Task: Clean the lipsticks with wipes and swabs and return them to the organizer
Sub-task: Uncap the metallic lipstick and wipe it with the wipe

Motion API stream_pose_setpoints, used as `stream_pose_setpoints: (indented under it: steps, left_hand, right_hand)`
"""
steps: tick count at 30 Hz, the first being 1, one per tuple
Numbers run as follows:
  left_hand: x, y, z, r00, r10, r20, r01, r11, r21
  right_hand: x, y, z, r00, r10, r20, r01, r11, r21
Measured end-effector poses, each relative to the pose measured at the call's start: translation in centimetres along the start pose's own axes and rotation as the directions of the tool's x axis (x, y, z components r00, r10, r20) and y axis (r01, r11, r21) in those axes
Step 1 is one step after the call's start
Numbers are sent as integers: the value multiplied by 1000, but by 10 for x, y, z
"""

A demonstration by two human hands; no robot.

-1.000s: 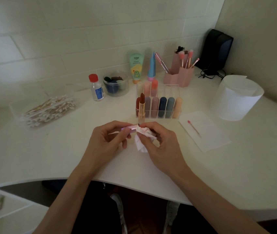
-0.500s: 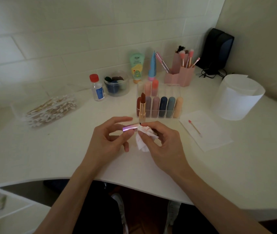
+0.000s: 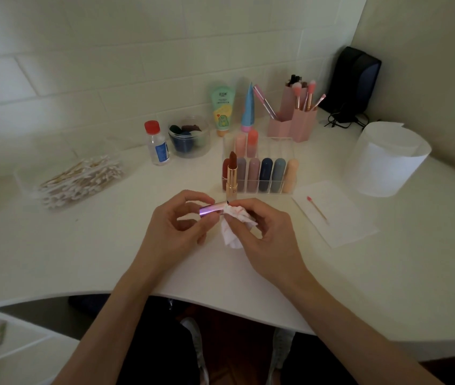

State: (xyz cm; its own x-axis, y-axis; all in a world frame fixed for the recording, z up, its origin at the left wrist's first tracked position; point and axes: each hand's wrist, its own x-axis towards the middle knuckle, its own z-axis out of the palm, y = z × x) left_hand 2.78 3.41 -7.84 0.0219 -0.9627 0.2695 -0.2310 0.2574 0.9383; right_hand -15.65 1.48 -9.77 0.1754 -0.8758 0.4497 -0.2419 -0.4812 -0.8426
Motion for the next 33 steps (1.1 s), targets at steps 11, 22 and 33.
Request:
stream_pose_setpoints:
  steps: [11, 22, 33]
  left_hand:
    - [2, -5, -2, 999, 43, -28, -40, 995, 95]
    - [2, -6, -1, 1000, 25, -18, -24, 996, 81]
    - [0, -2, 1, 1000, 12, -8, -11, 997, 72]
  right_hand:
    - [0, 1, 1, 1000, 19, 12, -18, 999, -26]
    - [0, 1, 2, 999, 35, 30, -35, 999, -22]
    - [-1, -3, 1, 1000, 13, 14, -13, 1000, -19]
